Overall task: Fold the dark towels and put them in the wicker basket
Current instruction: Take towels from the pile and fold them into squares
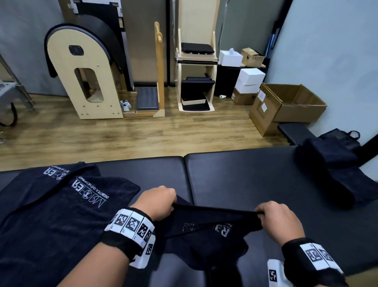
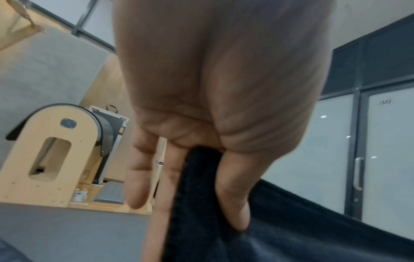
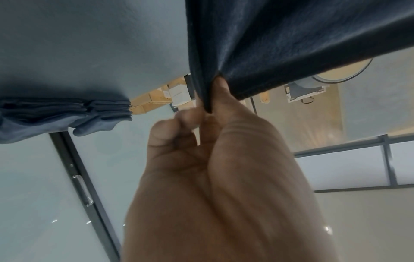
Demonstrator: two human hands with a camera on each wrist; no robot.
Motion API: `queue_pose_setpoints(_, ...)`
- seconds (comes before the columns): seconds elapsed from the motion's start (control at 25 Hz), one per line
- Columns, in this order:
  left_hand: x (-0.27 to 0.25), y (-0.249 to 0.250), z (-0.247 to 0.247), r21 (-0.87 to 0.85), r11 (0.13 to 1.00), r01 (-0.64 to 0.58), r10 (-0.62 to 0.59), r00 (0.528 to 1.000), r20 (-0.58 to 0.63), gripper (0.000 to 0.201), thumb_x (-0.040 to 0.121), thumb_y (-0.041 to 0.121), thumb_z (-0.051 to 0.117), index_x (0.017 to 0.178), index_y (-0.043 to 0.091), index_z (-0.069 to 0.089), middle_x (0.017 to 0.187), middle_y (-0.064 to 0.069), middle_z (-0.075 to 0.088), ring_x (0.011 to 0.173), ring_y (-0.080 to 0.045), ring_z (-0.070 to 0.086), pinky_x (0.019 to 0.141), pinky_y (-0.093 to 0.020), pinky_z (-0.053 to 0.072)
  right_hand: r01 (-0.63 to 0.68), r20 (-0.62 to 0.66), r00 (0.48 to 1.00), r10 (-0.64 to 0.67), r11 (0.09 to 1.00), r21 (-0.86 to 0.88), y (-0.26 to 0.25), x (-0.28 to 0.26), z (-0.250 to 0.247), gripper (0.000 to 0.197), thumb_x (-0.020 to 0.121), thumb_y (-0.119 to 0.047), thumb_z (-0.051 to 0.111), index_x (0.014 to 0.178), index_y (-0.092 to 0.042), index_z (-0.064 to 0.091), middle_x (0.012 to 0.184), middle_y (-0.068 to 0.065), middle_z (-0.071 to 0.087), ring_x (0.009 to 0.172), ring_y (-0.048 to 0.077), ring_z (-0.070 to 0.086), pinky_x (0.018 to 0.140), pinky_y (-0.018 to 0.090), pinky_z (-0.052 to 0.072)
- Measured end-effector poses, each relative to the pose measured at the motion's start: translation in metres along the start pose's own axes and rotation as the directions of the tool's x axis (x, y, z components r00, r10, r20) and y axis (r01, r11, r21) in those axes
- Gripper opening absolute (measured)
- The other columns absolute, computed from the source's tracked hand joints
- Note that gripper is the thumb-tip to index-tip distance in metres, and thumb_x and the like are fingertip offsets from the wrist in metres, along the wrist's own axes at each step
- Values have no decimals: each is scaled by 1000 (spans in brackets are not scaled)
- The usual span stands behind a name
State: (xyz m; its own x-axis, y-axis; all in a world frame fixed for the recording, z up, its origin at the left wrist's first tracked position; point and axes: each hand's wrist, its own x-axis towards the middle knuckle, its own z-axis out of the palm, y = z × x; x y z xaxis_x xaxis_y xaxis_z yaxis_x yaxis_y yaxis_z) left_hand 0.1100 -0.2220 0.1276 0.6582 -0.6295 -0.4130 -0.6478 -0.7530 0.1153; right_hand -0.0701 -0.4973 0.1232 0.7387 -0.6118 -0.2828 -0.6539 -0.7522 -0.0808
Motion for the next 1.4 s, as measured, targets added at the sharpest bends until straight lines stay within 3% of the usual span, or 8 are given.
queue_pose_setpoints(0.2, 21, 9, -25, -286, 941, 181, -172, 984, 56, 13, 93, 17, 56, 80, 15, 56, 78, -12, 67, 75, -36, 69, 58, -33, 46, -49, 221, 975, -24, 947, 318, 6, 48, -16, 40, 76, 5, 34, 79, -15, 67, 72, 13, 71, 43, 22, 68, 42, 32, 56)
queue_pose_setpoints(0.4, 79, 19, -101, -667, 692, 277, -415, 908, -53, 13, 93, -2, 52, 98, -2, 64, 86, -24, 68, 75, -36, 72, 63, -40, 60, -109, 237, 971, -23, 843, 527, -28, 127, -78, 32, 84, 11, 37, 94, -2, 65, 63, 20, 71, 51, 30, 71, 47, 32, 58)
queue_pose_setpoints(0.52, 82, 12, -209, -520, 834, 183, -478, 712, -515, 22, 88, -2, 53, 91, 3, 75, 86, -18, 71, 86, -35, 68, 73, -35, 52, 216, -238, 967, -95, 802, 557, -68, 181, -177, 25, 83, 3, 54, 94, -5, 75, 85, 19, 75, 90, 37, 72, 80, 38, 60)
queue_pose_setpoints(0.68, 29, 14, -312, -320, 935, 150, -353, 327, -877, 33, 85, 0, 52, 107, 7, 75, 135, -14, 61, 119, -37, 59, 100, -33, 42, 599, -731, 673, -113, 663, 450, -89, 180, -297, 34, 85, -3, 52, 104, -15, 78, 105, 14, 75, 104, 38, 64, 92, 33, 49)
queue_pose_setpoints(0.8, -8, 27, -324, -198, 971, 133, -221, 194, -956, 32, 82, -1, 52, 103, 5, 76, 145, -11, 53, 116, -35, 61, 101, -30, 41, 737, -870, 478, -123, 595, 321, -75, 157, -323, 31, 89, -7, 51, 105, -14, 77, 99, 15, 75, 95, 37, 66, 87, 33, 49)
queue_pose_setpoints(1.08, -27, 48, -222, -158, 980, 119, -191, 375, -907, 19, 85, 1, 61, 96, 5, 75, 144, -10, 54, 103, -37, 67, 93, -40, 53, 654, -830, 526, -184, 711, 257, -11, 98, -237, 24, 91, -7, 59, 104, -12, 78, 95, 14, 77, 91, 37, 68, 80, 32, 47)
queue_pose_setpoints(1.24, -25, 76, -100, -211, 976, 48, -199, 589, -783, 9, 84, 3, 62, 83, 6, 71, 145, -7, 53, 100, -34, 68, 86, -39, 56, 485, -689, 704, -173, 826, 288, 45, 76, -139, 20, 84, -1, 63, 91, -11, 79, 85, 15, 76, 80, 39, 69, 73, 36, 52)
queue_pose_setpoints(1.4, -39, 120, -1, -188, 941, 282, -336, 856, -394, 13, 88, 9, 47, 91, 11, 59, 114, -12, 65, 95, -37, 65, 78, -42, 53, 302, -439, 878, -193, 934, 193, 103, 50, -45, 25, 83, -4, 60, 93, -18, 78, 90, 11, 77, 87, 38, 72, 76, 42, 58)
